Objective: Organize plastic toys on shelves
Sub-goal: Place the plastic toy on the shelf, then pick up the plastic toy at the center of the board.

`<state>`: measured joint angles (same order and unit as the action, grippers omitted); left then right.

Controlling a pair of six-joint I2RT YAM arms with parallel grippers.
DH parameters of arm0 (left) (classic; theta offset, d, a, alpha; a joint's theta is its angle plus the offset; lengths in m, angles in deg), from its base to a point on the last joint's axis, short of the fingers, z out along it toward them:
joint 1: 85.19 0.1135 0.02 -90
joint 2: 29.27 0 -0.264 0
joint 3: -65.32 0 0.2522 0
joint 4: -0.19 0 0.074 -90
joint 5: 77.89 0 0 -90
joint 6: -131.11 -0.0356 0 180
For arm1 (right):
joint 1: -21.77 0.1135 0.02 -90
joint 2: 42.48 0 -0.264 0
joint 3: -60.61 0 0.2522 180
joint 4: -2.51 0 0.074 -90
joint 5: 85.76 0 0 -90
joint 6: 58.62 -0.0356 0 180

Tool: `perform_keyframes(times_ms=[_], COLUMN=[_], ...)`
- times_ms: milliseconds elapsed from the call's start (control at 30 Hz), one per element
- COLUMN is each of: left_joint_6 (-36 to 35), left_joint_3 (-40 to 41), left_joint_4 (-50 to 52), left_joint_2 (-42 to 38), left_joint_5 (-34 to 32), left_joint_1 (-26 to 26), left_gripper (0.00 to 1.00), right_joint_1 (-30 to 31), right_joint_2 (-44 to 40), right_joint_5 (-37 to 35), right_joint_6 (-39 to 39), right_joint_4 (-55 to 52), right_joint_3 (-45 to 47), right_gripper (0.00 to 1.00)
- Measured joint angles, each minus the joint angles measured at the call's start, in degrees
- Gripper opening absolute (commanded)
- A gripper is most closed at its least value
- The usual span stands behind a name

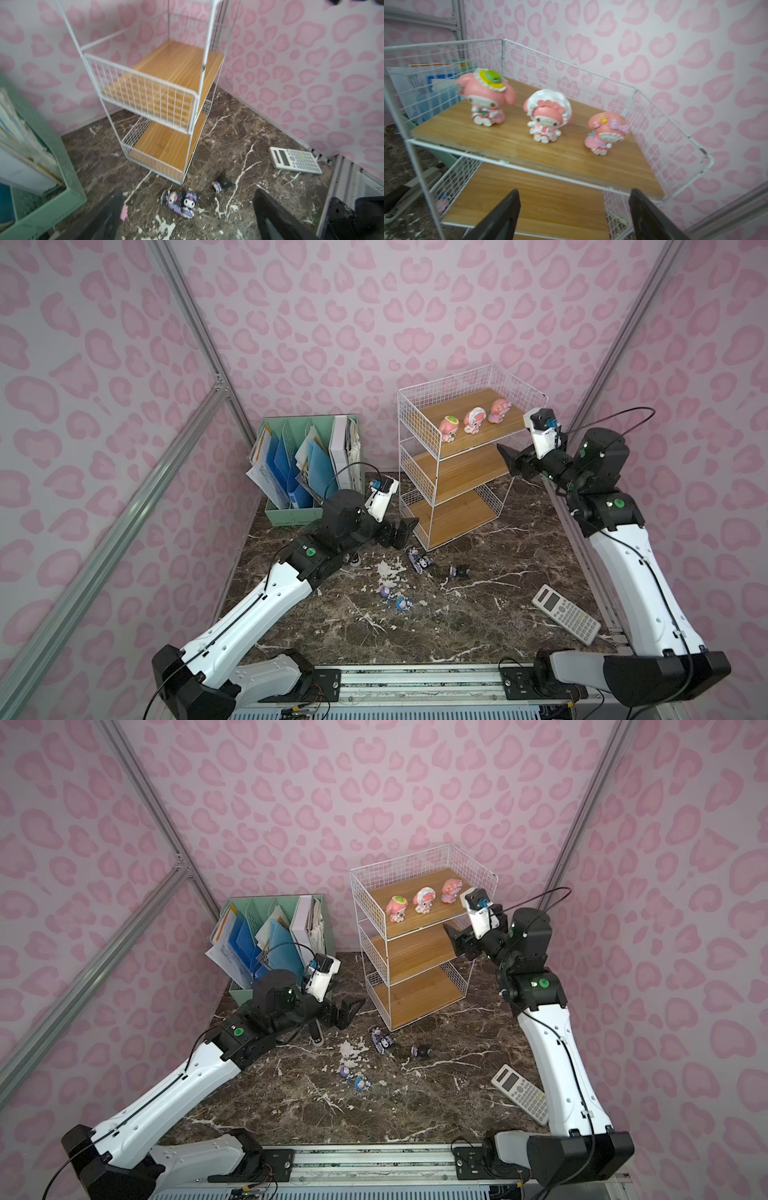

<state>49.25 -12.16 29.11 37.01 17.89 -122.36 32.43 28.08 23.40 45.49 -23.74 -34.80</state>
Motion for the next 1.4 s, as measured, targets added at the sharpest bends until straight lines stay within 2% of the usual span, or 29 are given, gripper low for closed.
perform_keyframes(times_ms=[233,433,533,600,733,833,1000,1400], left_joint_6=[6.16,9.70,9.94,9.97,8.57,6.97,5.70,4.94], left_joint_3=[16.20,23.67,25.46,26.16,26.34,26.08,25.44,22.91], left_joint_4=[0.76,0.28,-1.05,-2.12,-4.55,-5.81,-7.65,-8.70], left_joint_2=[-5.53,-5.42,-3.37,-2.08,0.35,1.84,3.82,9.01], left_joint_5=[-5.31,-4.17,-2.12,-1.29,-0.46,-0.46,-0.50,-1.09], left_joint_1=[-0.09,-0.13,-0.66,-1.42,-4.09,-5.88,-7.21,-9.11], left_gripper=[0.98,0.97,0.96,0.96,0.95,0.95,0.94,0.94], right_joint_1=[8.72,15.12,16.24,15.87,13.20,10.25,6.69,5.09], right_joint_2=[-14.08,-18.01,-18.67,-17.81,-13.18,-9.55,-6.19,0.15], right_joint_5=[-7.30,-9.42,-8.70,-8.46,-6.08,-2.43,2.75,9.97], right_joint_6=[-13.38,-27.69,-32.89,-35.58,-40.06,-41.75,-44.04,-46.90], right_joint_4=[0.11,-3.28,-3.15,-2.58,1.07,5.40,10.95,23.96], right_joint_3=[24.72,38.16,45.88,49.48,53.09,55.23,59.76,63.34], right_gripper=[0.82,0.81,0.80,0.75,0.59,0.52,0.47,0.39])
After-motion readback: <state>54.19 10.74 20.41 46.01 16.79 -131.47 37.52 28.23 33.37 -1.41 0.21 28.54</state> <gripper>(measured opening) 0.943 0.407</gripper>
